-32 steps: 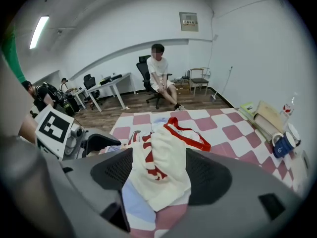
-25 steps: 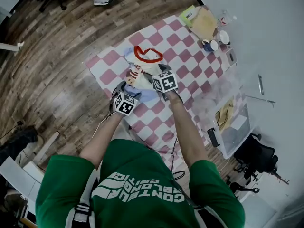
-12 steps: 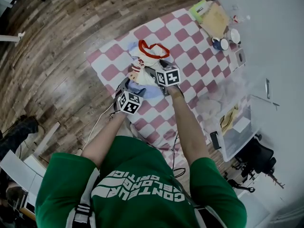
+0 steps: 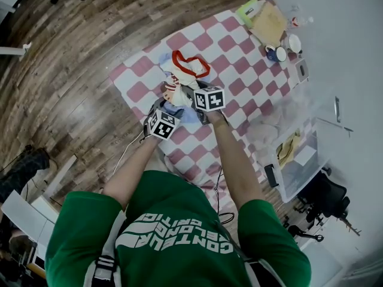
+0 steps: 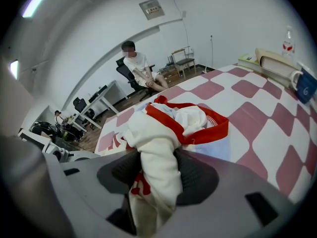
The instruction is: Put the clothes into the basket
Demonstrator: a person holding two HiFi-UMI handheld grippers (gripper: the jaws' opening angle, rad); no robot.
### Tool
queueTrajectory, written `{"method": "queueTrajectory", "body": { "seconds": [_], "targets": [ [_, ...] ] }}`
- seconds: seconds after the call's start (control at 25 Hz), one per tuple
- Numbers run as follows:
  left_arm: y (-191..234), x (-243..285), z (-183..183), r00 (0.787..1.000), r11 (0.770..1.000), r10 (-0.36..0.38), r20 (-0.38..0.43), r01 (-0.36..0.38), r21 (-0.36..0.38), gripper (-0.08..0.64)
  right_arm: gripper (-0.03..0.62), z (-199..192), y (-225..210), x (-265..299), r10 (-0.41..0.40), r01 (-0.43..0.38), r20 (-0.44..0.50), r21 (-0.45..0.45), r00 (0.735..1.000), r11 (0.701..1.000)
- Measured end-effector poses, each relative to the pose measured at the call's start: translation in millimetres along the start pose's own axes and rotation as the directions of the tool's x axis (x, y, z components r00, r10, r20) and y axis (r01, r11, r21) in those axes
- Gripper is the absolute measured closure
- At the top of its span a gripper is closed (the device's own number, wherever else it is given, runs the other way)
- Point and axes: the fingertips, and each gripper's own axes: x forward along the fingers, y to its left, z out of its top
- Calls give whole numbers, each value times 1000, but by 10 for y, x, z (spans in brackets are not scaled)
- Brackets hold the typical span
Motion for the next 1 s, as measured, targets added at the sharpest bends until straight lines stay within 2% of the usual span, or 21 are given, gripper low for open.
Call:
{"method": "queueTrajectory", "body": {
  "seconds": [0.12, 0.28, 0.6, 0.8, 1.0],
  "targets": [
    [-6, -17, 47, 999, 998, -41, 18, 42, -56, 337, 403, -17, 10, -37, -5, 5, 7, 9, 1000, 1000],
    [-15, -111, 113, 998, 995, -43, 54, 48, -92, 395, 446, 0, 68, -115, 5, -6, 40, 9, 999, 1000],
    [-107, -326, 264, 988, 996, -43, 150, 55, -75, 420, 471, 69, 220, -351, 10, -8, 120, -13, 993, 1000],
    [-192, -501, 505, 975, 999, -26, 223, 36, -40, 422, 474, 254, 296, -658, 5, 2, 207, -35, 978, 999],
    [-321, -701, 762, 957, 1000, -18, 289, 17, 7, 423, 475, 454, 399, -1012, 4, 25, 278, -100, 961, 995]
  ]
}}
